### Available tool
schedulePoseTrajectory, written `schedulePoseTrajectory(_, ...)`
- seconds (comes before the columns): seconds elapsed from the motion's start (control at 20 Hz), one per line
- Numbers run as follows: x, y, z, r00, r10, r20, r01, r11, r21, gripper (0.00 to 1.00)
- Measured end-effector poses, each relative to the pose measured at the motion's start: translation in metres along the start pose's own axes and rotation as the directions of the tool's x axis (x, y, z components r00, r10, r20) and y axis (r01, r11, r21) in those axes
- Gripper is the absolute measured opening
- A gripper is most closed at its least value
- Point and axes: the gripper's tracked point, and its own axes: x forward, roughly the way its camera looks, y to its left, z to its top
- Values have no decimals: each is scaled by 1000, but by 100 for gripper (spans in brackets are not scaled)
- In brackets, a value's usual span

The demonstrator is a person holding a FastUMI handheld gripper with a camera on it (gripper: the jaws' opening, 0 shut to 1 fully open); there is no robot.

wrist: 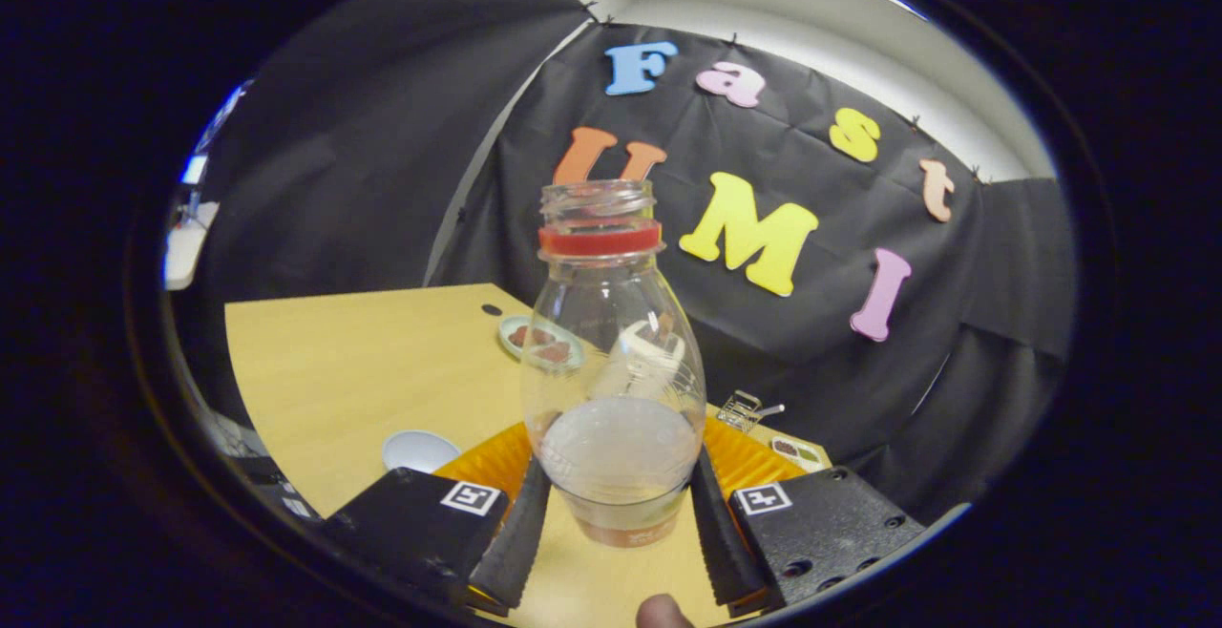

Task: Take the bottle from table, then pour the juice into the cup, finally place the bottle on the coaster

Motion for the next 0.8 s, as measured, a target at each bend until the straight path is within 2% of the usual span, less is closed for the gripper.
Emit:
schedulePoseTrajectory(0.2, -9, -29, 16, 999, -19, 48, 12, 990, 137, 75)
schedulePoseTrajectory(0.4, -4, -46, 33, 994, -16, 105, -11, 967, 256, 75)
schedulePoseTrajectory(0.8, 40, -64, 34, 993, -3, 115, -36, 942, 334, 76)
